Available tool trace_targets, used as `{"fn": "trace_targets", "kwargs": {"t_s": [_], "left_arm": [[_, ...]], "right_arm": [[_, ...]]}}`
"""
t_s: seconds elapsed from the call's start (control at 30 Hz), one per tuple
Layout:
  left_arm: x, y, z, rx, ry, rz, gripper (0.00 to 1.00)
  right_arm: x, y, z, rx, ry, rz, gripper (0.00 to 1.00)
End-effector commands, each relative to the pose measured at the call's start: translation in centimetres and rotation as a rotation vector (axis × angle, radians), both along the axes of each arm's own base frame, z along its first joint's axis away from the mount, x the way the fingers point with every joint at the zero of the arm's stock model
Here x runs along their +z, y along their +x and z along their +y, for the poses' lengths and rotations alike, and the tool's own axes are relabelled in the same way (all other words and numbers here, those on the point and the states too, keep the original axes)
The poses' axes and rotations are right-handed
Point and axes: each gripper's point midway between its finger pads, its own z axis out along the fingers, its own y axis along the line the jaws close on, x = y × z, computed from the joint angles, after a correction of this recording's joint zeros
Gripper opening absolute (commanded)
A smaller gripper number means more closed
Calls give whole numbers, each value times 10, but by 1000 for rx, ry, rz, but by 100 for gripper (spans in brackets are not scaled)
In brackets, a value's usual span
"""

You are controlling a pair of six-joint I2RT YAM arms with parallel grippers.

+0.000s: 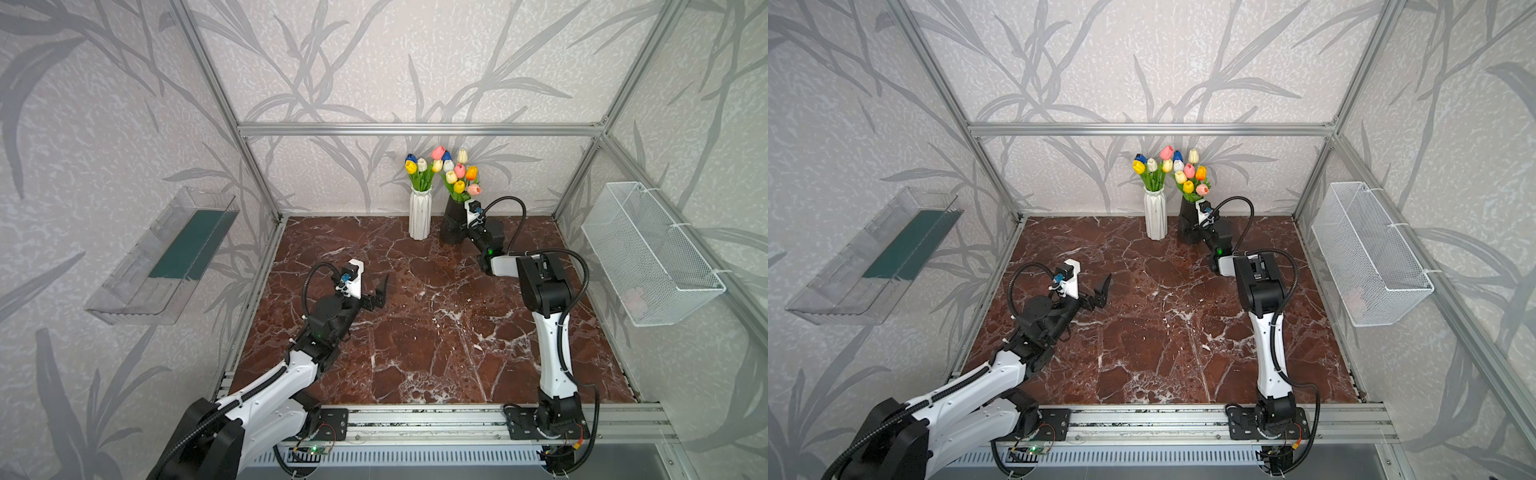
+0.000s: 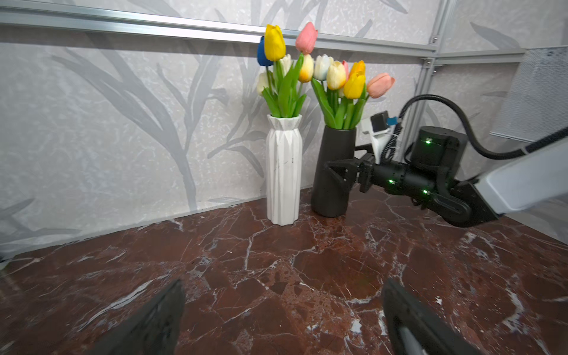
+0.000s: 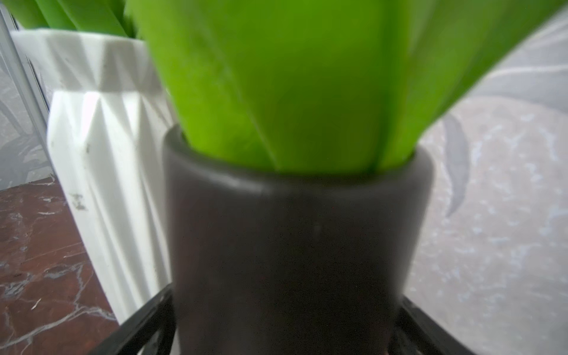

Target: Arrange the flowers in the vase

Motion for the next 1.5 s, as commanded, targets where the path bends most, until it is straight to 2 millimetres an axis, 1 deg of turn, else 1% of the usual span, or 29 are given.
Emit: {"fn": "trace_targets", "kwargs": {"t_s": [0.0, 0.1, 0.13, 0.2, 0.27, 0.33, 0.37, 0.4, 0.43, 0.5, 0.53, 0.6, 0.7, 0.73, 0.77, 0.83, 0.87, 0.9, 0.93, 0.97, 1.0, 1.07, 1.13, 1.17, 1.2, 1.23, 1.3, 1.37, 1.47], "left_arm": [[17, 10, 51, 291, -79, -29, 99], [10, 13, 87, 488, -50, 17, 99], [6, 12, 102, 569, -31, 45, 99], [-4, 10, 129, 690, 4, 93, 99], [-22, 9, 151, 746, 36, 128, 100], [-40, 8, 170, 791, 51, 157, 99], [-47, 7, 180, 822, 55, 167, 100], [-55, 6, 187, 840, 66, 176, 99], [-61, 7, 192, 850, 78, 181, 99], [-75, 12, 200, 851, 101, 186, 100], [-80, 14, 202, 851, 106, 189, 99], [-93, 19, 207, 847, 91, 197, 99], [-106, 29, 205, 790, 42, 164, 99], [-109, 32, 201, 763, 45, 147, 99], [-116, 34, 199, 745, 50, 147, 99], [-125, 36, 191, 686, 55, 139, 99], [-127, 38, 186, 663, 69, 124, 100], [-130, 38, 185, 654, 72, 148, 100], [-131, 38, 184, 646, 67, 163, 100], [-130, 40, 183, 637, 69, 168, 100], [-130, 44, 179, 611, 79, 166, 100], [-133, 54, 170, 556, 114, 187, 100], [-141, 63, 171, 553, 127, 277, 100], [-143, 70, 174, 550, 124, 313, 100], [-146, 72, 180, 537, 77, 336, 99], [-147, 71, 182, 540, 65, 346, 99], [-145, 71, 183, 542, 71, 328, 99], [-146, 71, 183, 543, 70, 335, 99], [-146, 71, 183, 542, 70, 334, 99]], "right_arm": [[50, -19, -12, -36, 29, -95, 99], [53, -40, -27, -95, 53, -52, 99], [55, -52, -32, -108, 61, -38, 99], [61, -77, -36, -137, 63, -39, 99], [71, -104, -42, -220, 54, -42, 99], [72, -136, -45, -279, 28, -12, 99], [73, -149, -50, -329, 14, 8, 99], [67, -162, -60, -407, -12, 57, 99], [61, -172, -66, -461, -48, 104, 99], [45, -195, -72, -498, -189, 176, 99], [40, -204, -76, -519, -238, 181, 99], [29, -225, -94, -592, -254, 202, 99], [4, -247, -107, -606, -314, 260, 99], [-3, -250, -112, -622, -327, 265, 99], [-11, -250, -113, -612, -337, 261, 99], [-23, -248, -110, -561, -334, 229, 99], [-21, -246, -109, -555, -331, 185, 99], [-19, -247, -105, -535, -337, 140, 99], [-19, -248, -105, -528, -335, 110, 99], [-23, -248, -110, -555, -321, 121, 99], [-31, -246, -110, -525, -304, 134, 99], [-31, -249, -123, -553, -240, 134, 99], [-39, -249, -129, -522, -188, 169, 99], [-49, -246, -132, -508, -176, 200, 99], [-47, -240, -135, -522, -174, 186, 99], [-49, -239, -137, -543, -171, 215, 99], [-55, -227, -148, -575, -159, 312, 99], [-55, -230, -149, -570, -149, 290, 99], [-54, -228, -141, -533, -164, 283, 99]]}}
